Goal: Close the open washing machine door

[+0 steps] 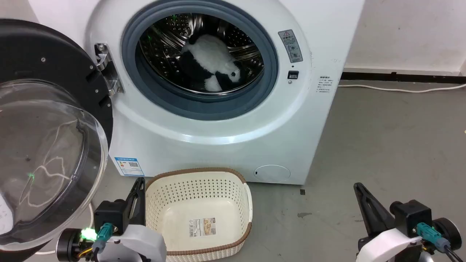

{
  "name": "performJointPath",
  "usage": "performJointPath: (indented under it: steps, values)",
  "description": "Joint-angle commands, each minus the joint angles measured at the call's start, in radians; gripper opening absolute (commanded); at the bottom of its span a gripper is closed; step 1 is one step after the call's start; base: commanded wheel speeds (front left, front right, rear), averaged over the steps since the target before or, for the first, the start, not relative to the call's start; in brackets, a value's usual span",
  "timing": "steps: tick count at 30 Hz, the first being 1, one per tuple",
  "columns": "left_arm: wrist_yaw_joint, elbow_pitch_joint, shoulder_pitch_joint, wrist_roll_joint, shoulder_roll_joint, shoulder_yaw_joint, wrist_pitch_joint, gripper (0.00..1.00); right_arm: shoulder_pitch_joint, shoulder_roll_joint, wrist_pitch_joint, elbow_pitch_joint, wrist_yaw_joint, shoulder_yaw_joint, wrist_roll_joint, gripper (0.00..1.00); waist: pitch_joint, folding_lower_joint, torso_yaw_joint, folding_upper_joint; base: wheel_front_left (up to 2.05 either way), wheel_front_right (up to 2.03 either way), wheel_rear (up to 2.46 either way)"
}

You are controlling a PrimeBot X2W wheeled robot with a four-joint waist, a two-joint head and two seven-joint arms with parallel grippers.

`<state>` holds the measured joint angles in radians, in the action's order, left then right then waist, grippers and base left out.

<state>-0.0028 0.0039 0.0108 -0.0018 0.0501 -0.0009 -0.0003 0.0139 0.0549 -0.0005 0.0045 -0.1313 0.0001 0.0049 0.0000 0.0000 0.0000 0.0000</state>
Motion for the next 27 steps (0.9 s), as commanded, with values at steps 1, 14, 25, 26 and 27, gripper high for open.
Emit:
performJointPath:
  steps: [1,14,25,26,27]
  values:
    - [0.003,-0.004,-0.011,0.002,0.000,0.001,0.000,0.00,-0.014,-0.005,0.000,-0.005,0.001,0.000,-0.005,0.00,0.000,0.0000,0.000,0.0000,0.00,0.00,0.00]
    - [0.003,-0.004,-0.011,0.002,0.000,0.001,0.000,0.00,-0.014,-0.005,0.000,-0.005,0.001,0.000,-0.005,0.00,0.000,0.0000,0.000,0.0000,0.00,0.00,0.00]
    - [0.003,-0.004,-0.011,0.002,0.000,0.001,0.000,0.00,-0.014,-0.005,0.000,-0.005,0.001,0.000,-0.005,0.00,0.000,0.0000,0.000,0.0000,0.00,0.00,0.00]
    - [0.003,-0.004,-0.011,0.002,0.000,0.001,0.000,0.00,-0.014,-0.005,0.000,-0.005,0.001,0.000,-0.005,0.00,0.000,0.0000,0.000,0.0000,0.00,0.00,0.00]
    - [0.003,-0.004,-0.011,0.002,0.000,0.001,0.000,0.00,-0.014,-0.005,0.000,-0.005,0.001,0.000,-0.005,0.00,0.000,0.0000,0.000,0.0000,0.00,0.00,0.00]
